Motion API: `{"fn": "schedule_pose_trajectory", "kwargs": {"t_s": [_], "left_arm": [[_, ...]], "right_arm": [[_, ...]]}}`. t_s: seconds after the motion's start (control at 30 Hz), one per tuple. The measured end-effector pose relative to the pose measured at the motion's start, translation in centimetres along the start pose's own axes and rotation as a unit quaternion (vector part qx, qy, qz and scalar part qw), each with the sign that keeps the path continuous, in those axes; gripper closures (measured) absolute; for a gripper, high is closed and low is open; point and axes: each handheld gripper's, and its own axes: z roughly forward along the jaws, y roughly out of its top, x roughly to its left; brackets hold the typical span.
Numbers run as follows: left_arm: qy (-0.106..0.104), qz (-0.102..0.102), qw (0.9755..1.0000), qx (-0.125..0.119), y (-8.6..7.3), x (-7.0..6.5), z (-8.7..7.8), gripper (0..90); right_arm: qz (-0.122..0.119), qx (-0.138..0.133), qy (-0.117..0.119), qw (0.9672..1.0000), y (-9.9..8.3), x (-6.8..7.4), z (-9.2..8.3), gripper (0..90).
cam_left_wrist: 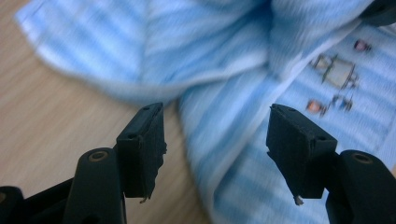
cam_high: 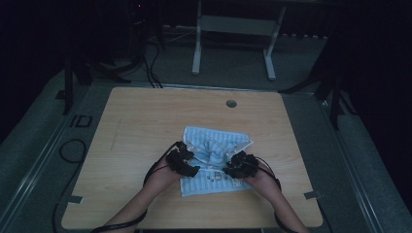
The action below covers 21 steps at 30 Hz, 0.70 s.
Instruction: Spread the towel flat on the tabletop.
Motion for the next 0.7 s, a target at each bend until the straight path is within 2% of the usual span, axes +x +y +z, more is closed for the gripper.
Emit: {"fn": "schedule_pose_trajectory", "kwargs": {"t_s": [0.07,0.13,0.17,0.2,0.27,0.3,0.33,0.37,0.4,0.43,0.47,0.6,0.7], "left_arm": [[-0.002,0.012,0.9999,-0.001,0.7,-0.3,0.5,37.0],[-0.011,0.019,0.9998,-0.002,1.3,-0.4,1.0,37.5],[-0.011,0.019,0.9998,-0.002,1.3,-0.4,1.0,39.8],[-0.008,0.032,0.9994,-0.003,1.8,-0.6,1.5,42.9],[-0.014,0.035,0.9993,-0.003,2.1,-0.5,1.9,49.6],[-0.02,0.031,0.9993,-0.006,2.2,-0.4,2.1,53.5],[-0.027,0.03,0.9992,-0.006,2.2,-0.3,2.3,62.1],[-0.029,0.027,0.9992,-0.009,2.3,-0.2,2.4,66.9],[-0.032,0.027,0.9991,-0.008,2.3,-0.2,2.4,78.2],[-0.032,0.025,0.9991,-0.009,2.3,-0.2,2.3,84.8],[-0.035,0.021,0.9991,-0.011,2.3,-0.1,2.2,87.5],[-0.04,0.025,0.9988,-0.013,2.3,0.1,1.0,88.7],[-0.033,0.03,0.9989,-0.014,2.2,0.4,0.2,88.9]], "right_arm": [[-0.004,0.004,0.001,1.0,0.2,0.0,0.1,79.6],[-0.005,0.001,0.002,1.0,0.3,0.0,0.1,85.1],[-0.005,0.001,0.002,1.0,0.3,0.0,0.1,85.1],[-0.01,0.001,0.005,0.9999,0.5,0.0,0.1,86.7],[-0.01,-0.002,0.006,0.9999,0.6,-0.1,-0.1,87.1],[-0.008,-0.003,0.005,1.0,0.7,-0.1,-0.1,87.2],[-0.008,-0.005,0.006,0.9999,0.8,-0.2,-0.3,87.2],[-0.009,-0.005,0.006,0.9999,0.8,-0.3,-0.3,87.2],[-0.009,-0.006,0.005,0.9999,0.9,-0.4,-0.5,87.2],[-0.008,-0.006,0.005,0.9999,0.9,-0.4,-0.7,87.2],[-0.01,-0.009,0.002,0.9999,1.0,-0.6,-1.1,87.2],[-0.006,-0.024,-0.006,0.9997,1.2,-1.3,-2.9,87.6],[-0.001,-0.033,-0.017,0.9993,1.2,-2.0,-4.1,87.7]]}}
